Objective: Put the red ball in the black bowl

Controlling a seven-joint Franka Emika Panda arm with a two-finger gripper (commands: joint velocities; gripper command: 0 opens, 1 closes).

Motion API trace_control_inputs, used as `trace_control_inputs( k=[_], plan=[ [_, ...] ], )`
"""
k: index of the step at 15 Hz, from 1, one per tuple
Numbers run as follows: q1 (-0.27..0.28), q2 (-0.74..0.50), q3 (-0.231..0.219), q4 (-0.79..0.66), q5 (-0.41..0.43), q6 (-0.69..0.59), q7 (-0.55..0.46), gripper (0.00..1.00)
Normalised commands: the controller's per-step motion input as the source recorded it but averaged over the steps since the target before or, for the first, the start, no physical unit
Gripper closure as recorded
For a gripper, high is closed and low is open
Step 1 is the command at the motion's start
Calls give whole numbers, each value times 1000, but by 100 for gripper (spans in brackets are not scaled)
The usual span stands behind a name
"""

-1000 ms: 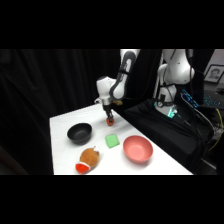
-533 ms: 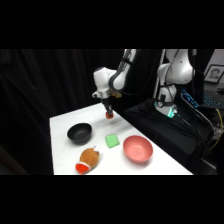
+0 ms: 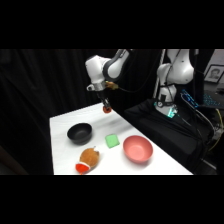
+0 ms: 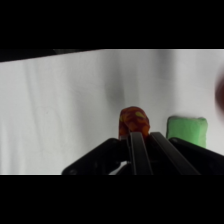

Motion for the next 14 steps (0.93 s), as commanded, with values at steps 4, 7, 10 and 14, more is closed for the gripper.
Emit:
trace_control_inputs(
  k=[4,7,10,14],
  plan=[
    [101,234,-40,502,-81,-356,158,98],
    [78,340,-19,594,-47,-325,132,98],
    [40,375,-11,620,-8,-242,117,98],
    [-19,343,5,599,74,-141,67,98]
  ],
)
